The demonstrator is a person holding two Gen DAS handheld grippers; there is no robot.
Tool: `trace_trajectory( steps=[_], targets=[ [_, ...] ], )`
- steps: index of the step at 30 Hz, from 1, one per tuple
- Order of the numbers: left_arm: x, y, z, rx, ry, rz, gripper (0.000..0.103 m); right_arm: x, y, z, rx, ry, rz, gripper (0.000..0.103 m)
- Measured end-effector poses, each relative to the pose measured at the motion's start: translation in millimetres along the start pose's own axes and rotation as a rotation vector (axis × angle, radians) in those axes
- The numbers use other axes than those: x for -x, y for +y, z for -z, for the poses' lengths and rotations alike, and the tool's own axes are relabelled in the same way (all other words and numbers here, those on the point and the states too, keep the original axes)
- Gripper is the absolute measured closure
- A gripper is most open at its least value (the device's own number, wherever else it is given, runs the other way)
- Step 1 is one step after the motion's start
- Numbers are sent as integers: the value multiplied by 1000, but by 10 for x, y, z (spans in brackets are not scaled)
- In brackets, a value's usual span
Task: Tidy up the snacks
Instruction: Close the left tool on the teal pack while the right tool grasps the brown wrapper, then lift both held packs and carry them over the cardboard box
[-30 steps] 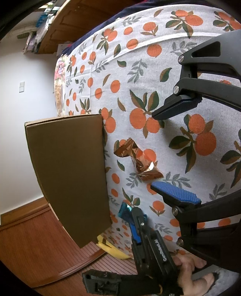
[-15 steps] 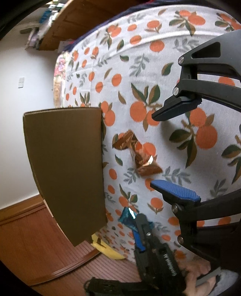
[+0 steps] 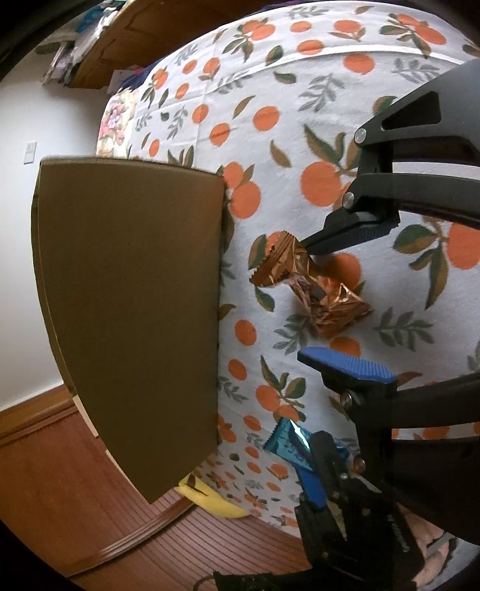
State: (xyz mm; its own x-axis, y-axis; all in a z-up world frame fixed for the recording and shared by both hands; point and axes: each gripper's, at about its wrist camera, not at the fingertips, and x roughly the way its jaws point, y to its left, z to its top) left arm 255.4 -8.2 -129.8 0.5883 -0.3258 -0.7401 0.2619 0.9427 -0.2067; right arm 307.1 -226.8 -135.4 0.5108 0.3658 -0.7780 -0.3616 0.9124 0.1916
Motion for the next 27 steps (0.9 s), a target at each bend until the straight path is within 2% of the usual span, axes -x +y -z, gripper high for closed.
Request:
trace_trajectory(
  steps=[14,19,20,21,27],
  targets=[
    [152,43,32,-3,-30,-5,80,-231,202,-139,104,13,133,57],
    [224,31,28,-7,-43,-6,80,-208,215,-77,134,1,177,71],
    [236,32,27,-7,-45,-5,80,-195,208,-68,132,1,177,79],
    [258,23,25,-8,-50,-4,80,-184,198,-62,128,2,175,82],
    [389,-27,16,-20,-71,2,80,-37,112,39,86,-4,131,84]
  ],
)
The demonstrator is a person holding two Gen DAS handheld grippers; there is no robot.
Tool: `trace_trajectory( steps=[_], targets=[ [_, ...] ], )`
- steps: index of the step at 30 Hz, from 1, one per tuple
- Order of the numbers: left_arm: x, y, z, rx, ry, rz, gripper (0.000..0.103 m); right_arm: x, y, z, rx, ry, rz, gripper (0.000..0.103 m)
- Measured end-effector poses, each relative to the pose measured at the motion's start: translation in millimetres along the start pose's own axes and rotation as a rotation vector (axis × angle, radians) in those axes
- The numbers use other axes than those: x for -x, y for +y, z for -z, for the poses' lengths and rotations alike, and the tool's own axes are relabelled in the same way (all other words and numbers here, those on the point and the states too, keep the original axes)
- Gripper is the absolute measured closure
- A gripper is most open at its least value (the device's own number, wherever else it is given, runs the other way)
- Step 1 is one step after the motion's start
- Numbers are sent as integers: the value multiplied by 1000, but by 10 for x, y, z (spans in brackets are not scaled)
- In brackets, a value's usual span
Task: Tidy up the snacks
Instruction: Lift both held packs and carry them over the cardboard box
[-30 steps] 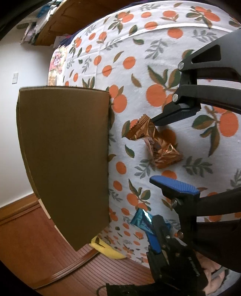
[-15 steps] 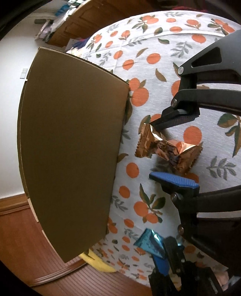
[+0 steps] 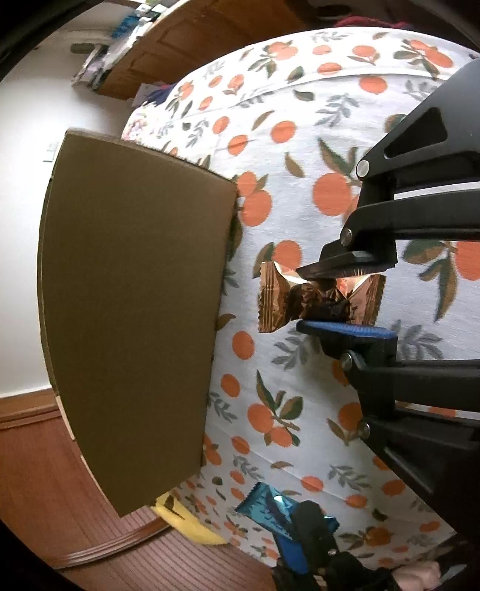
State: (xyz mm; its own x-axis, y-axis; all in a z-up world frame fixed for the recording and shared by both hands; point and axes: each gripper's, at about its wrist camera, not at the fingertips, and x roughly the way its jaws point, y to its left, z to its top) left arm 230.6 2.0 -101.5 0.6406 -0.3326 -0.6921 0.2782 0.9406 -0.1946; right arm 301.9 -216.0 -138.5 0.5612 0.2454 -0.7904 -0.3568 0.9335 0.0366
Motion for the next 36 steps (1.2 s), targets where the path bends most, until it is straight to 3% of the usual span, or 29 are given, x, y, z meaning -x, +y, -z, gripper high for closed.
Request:
trace_trajectory(
  steps=[18,26,36],
  targets=[
    [431,-214,-146,-43,-76,2,80,914,68,168,-3,-134,-50,84],
    [683,-249,-431,-68,-138,8,80,1345,119,10,57,-211,-43,83],
    [716,-154,-921,-97,-195,3,80,1447,100,-339,84,-270,-45,83]
  ],
)
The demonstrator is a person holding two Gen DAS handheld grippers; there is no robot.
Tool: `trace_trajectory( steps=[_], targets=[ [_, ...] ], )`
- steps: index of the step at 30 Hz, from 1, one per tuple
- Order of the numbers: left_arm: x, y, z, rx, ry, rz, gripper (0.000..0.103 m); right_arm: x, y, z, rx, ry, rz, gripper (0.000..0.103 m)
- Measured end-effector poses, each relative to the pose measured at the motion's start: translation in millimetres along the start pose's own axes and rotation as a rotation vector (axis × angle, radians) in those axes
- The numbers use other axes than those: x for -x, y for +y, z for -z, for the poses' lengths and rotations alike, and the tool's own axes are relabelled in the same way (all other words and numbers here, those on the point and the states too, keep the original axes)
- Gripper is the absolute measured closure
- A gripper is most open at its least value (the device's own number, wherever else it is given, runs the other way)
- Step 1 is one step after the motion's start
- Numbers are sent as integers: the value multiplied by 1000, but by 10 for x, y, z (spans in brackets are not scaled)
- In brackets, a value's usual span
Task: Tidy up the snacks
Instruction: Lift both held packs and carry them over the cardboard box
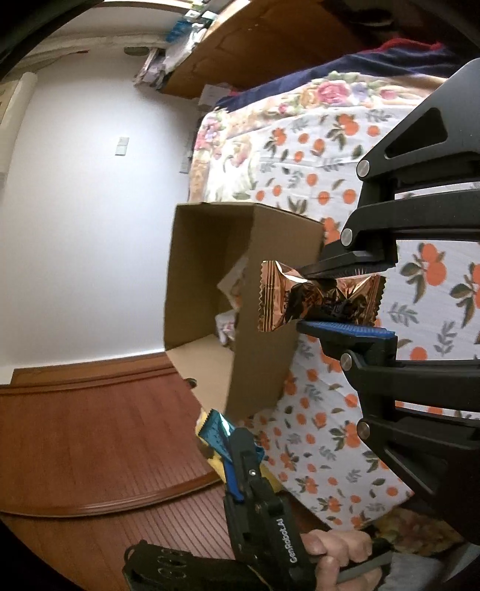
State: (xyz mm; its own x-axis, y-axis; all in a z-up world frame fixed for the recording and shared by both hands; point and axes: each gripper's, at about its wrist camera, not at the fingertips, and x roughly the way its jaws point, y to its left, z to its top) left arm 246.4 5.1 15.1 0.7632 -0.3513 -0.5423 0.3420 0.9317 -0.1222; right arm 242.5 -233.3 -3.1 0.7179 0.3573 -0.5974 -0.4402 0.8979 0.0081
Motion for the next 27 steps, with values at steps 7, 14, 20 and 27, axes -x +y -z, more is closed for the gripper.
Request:
trace_trajectory(
  steps=[7,14,20,27],
  targets=[
    [-188,26,-278,-46,-13,-10,80,-48,-128,-344,5,-36,-27,83],
    [-428,30,-519,-77,-21,-5,80,-248,-254,-649,5,-58,-22,83],
    [-666,135,-581,-57,-1,-8,80,-483,-305,-787,10,-57,-27,83],
    [-1011,301,-544,-31,47,-36,80,-872,-358,-778,-6,-14,-32,83]
  ],
)
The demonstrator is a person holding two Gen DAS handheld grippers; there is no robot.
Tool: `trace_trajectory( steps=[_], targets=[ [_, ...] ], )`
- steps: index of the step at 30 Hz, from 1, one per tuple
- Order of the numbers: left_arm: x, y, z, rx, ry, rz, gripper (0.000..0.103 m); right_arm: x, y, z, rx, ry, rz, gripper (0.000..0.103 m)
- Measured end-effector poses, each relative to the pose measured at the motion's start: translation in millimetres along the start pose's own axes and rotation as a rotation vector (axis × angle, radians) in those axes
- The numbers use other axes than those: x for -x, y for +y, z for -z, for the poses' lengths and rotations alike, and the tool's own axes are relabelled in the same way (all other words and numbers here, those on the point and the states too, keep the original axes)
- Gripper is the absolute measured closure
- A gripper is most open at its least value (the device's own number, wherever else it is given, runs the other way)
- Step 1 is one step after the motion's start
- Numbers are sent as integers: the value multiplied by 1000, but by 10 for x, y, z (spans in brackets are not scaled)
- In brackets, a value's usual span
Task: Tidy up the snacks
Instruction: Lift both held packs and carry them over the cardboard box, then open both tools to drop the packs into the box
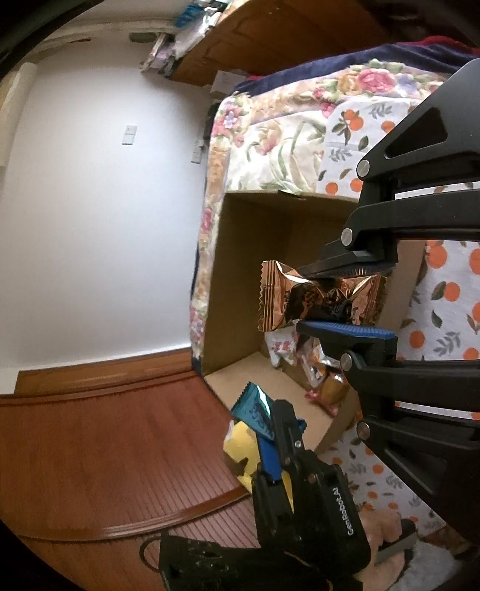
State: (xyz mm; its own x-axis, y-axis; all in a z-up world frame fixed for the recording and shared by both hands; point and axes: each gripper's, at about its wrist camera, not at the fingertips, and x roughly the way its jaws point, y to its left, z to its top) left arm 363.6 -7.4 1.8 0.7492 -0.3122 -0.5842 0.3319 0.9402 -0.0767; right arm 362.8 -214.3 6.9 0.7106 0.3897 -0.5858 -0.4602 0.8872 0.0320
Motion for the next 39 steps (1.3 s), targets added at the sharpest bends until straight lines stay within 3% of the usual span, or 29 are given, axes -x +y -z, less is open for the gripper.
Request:
trace_trajectory(
  steps=[11,23,25,28,39],
  targets=[
    [-291,152,149,47,79,-12,79,-537,-179,139,-74,97,-10,83],
    [-394,113,235,43,127,-26,77,-631,-94,178,-41,121,21,81],
    [-380,107,238,44,125,-34,76,-626,-86,188,-31,120,27,81],
    [-341,91,232,44,122,-43,72,-601,-62,191,-20,117,24,71],
    [152,19,186,31,52,-79,66,-70,122,139,-19,28,13,69]
  ],
)
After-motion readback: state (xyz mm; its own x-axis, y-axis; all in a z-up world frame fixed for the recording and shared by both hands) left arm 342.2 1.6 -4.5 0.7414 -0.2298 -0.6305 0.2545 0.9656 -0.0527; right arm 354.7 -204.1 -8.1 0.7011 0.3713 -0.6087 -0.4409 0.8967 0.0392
